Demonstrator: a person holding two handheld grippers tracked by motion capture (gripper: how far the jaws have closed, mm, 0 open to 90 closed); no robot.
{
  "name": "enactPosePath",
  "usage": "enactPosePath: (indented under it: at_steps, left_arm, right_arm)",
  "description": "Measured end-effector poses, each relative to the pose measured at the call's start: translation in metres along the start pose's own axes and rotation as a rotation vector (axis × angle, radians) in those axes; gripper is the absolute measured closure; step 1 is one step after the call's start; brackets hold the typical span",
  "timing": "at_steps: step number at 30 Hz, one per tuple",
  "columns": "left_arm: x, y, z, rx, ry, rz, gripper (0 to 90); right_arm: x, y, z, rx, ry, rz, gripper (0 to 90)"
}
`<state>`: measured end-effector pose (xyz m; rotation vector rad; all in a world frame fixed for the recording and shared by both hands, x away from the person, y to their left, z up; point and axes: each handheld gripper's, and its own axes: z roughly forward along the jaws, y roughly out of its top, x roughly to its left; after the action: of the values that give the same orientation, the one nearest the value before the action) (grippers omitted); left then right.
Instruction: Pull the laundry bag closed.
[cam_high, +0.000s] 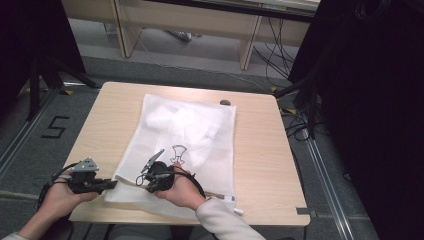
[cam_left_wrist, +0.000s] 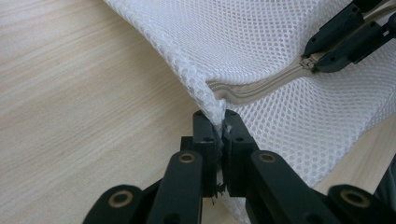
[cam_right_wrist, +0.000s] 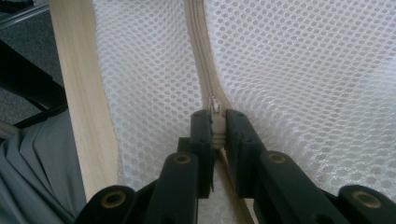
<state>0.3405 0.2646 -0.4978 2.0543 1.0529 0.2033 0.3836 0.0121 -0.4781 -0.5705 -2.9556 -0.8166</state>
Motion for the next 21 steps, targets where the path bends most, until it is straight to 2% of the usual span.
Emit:
enactPosePath:
  at_steps: [2,3,7,8,10,11,13,14,21]
  left_arm:
    - [0.0013,0.0008,-0.0019,0.029,0.0,0.018,85.4]
    - [-0.0001,-0.0001,0.0003,-0.005,0.0,-0.002,85.4]
    - [-0.0001,0.0,0.0,0.0,0.001,0.0,85.4]
    - [0.0008,0.0002,-0.0007,0.012,0.004,0.013,85.4]
    - [-0.0002,0.0,0.0002,0.0,0.001,-0.002,85.4]
    - [0.0008,0.0001,-0.0006,0.013,0.004,0.013,85.4]
    - [0.0005,0.0003,-0.0007,0.015,0.004,0.013,85.4]
    - [0.0011,0.0007,-0.0016,0.028,0.004,0.017,85.4]
    - [0.0009,0.0002,-0.0009,0.015,0.002,0.017,85.4]
  right_arm:
    - [0.0001,-0.0002,-0.0004,0.002,-0.004,0.005,82.3]
    - [-0.0003,-0.0005,-0.001,0.004,0.0,0.002,82.3]
    - [-0.0005,-0.0011,-0.002,0.006,-0.006,-0.001,82.3]
    - [-0.0006,-0.002,-0.0033,0.008,-0.01,0.015,82.3]
    - [-0.0017,-0.0032,-0.0041,0.007,-0.005,0.005,82.3]
    - [-0.0018,-0.0037,-0.0041,0.007,-0.009,0.003,82.3]
    - [-0.0009,-0.0046,-0.0054,0.011,-0.013,0.022,82.3]
    - [-0.0017,-0.0048,-0.0057,0.008,-0.009,0.008,82.3]
    - [-0.0024,-0.0056,-0.0076,0.007,-0.011,0.009,82.3]
